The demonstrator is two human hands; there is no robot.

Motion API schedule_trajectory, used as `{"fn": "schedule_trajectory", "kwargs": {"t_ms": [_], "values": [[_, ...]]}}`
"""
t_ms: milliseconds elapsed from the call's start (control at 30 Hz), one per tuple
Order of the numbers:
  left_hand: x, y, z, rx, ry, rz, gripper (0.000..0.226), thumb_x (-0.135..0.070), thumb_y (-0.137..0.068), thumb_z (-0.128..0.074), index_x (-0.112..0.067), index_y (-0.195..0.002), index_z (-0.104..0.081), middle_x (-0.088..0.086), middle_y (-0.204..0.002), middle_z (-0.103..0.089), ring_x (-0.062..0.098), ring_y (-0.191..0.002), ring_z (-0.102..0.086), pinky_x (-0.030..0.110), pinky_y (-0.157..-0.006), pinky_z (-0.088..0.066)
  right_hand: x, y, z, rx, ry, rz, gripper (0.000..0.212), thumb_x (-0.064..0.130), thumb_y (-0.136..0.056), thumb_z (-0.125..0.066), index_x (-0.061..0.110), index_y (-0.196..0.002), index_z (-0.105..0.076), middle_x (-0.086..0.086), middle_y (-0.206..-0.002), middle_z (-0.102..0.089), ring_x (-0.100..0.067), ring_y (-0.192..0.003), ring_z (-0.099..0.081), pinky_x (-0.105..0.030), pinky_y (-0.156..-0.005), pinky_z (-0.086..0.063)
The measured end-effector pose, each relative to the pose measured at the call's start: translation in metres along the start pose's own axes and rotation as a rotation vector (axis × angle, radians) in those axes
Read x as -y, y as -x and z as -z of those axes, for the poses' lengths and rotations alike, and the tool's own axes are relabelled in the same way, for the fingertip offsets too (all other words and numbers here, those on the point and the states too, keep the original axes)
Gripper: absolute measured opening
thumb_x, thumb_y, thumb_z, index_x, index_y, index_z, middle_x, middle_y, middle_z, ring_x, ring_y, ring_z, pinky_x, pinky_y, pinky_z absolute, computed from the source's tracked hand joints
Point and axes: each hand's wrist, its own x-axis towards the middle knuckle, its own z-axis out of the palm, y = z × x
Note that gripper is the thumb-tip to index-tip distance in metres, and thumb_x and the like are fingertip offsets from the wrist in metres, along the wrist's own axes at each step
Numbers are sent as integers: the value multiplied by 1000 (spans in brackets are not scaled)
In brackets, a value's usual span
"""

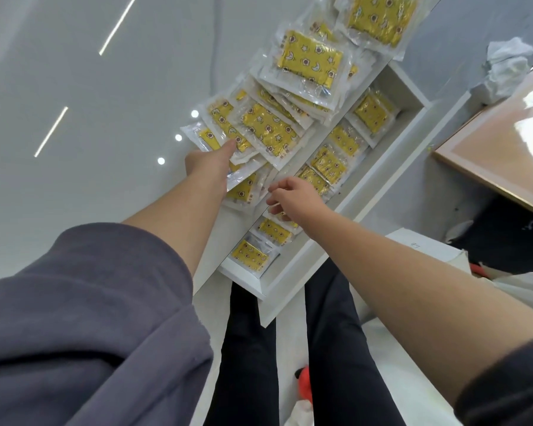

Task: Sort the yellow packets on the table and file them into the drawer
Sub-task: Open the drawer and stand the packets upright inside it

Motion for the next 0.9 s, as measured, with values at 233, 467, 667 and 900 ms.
{"fn": "schedule_trajectory", "kwargs": {"t_ms": [233, 467, 667, 900], "values": [[13, 8, 35, -2, -56, -128, 44, -30, -75, -80, -16, -113, -64, 0, -106, -69, 19, -91, -68, 39, -85, -56, -1, 2, 8, 0, 11, -26, 19, 7, -96, -44, 9, -106, -60, -6, -92, -67, -15, -71, -62, -24, -59, -50], [48, 32, 81, 145, -165, -239, 13, -18, -85, -73, -25, -95, -67, -3, -100, -72, 20, -97, -69, 43, -90, -54, 4, 6, 2, 166, -119, 0, 24, 32, -96, -58, 14, -111, -62, -6, -103, -68, -14, -84, -68, -39, -86, -56], [60, 36, 77, 302, -333, -250, 13, -11, -89, -66, -22, -96, -67, 4, -102, -71, 26, -100, -67, 49, -97, -50, 7, 8, -3, 214, -91, 74, 21, 25, -90, -68, 16, -109, -64, -5, -101, -71, -17, -87, -69, -32, -73, -60], [55, 40, 72, 425, -370, -267, 20, -6, -89, -66, -16, -107, -67, 5, -106, -71, 22, -99, -68, 45, -96, -51, 4, 9, 1, 220, -145, 64, 19, 16, -81, -77, 16, -97, -68, -4, -98, -74, -25, -95, -71, -42, -86, -58]]}}
